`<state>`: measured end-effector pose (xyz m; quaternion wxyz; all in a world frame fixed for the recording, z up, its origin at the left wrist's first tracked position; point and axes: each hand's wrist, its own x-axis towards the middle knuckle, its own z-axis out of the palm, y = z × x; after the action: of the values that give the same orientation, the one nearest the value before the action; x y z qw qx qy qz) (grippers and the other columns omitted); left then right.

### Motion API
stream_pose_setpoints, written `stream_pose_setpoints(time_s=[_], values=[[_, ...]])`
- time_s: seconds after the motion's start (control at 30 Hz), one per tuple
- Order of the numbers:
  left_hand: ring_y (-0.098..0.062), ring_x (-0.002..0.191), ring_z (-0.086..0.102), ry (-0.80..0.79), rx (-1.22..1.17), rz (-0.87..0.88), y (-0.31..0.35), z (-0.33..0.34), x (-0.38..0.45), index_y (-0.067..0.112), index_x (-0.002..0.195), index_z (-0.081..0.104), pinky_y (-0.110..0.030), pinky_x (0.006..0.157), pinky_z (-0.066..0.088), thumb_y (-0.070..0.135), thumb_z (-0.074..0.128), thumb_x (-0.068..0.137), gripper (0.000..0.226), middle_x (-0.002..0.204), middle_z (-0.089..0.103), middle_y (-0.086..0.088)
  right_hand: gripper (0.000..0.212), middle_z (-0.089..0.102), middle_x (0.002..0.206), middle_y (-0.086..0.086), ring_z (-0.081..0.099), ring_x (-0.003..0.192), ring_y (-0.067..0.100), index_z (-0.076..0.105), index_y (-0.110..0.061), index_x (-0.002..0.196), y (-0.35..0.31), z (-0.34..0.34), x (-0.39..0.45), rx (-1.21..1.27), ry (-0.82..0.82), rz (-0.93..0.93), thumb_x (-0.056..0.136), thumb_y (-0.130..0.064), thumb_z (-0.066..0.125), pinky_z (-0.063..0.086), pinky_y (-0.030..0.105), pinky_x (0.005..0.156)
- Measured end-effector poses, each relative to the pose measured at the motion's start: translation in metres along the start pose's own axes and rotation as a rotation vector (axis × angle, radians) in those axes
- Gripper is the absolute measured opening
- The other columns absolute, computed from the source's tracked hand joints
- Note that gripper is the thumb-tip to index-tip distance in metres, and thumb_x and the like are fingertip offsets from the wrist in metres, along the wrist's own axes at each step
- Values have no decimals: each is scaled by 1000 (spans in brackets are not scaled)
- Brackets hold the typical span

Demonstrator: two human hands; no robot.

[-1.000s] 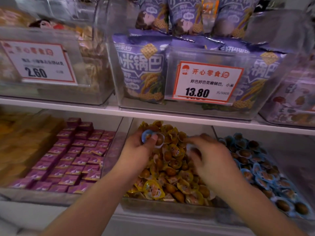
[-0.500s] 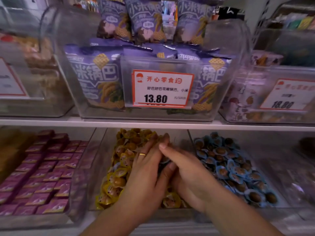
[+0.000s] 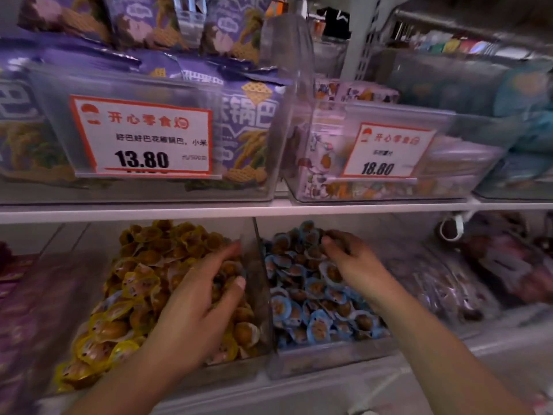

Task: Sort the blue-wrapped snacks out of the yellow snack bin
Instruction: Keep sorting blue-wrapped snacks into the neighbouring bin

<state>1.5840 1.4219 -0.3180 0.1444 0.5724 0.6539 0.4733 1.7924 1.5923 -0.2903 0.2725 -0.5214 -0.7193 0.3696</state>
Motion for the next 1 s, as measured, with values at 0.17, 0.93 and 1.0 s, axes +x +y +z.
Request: stream_pose_setpoints(time_s=[0.17,0.93,1.0], values=[[3,117,55,56,21,-4,0,-5,3,41,130,57,-32,101,48,44,50,93,38,121,59,29,36,71,92,-4,64,87,14,74,-23,82,19,-24,19,72,141,112,100,-43,51,52,24,78],[2,101,59,516,216,11,-31,-149,-96,27,108,68,-9,83,42,21,50,90,26,106,63,18,49,50,142,0,43,133,20,49,-29,143,-127,225,-68,-557,-499,-740,95,-39,54,35,35,111],[1,97,59,546,224,-20,-37,-157,-90,26,105,69,-6,78,41,10,56,88,26,104,64,17,55,44,150,-1,37,139,20,43,-33,148,-124,238,-55,-656,-544,-691,96,-46,53,32,37,114]])
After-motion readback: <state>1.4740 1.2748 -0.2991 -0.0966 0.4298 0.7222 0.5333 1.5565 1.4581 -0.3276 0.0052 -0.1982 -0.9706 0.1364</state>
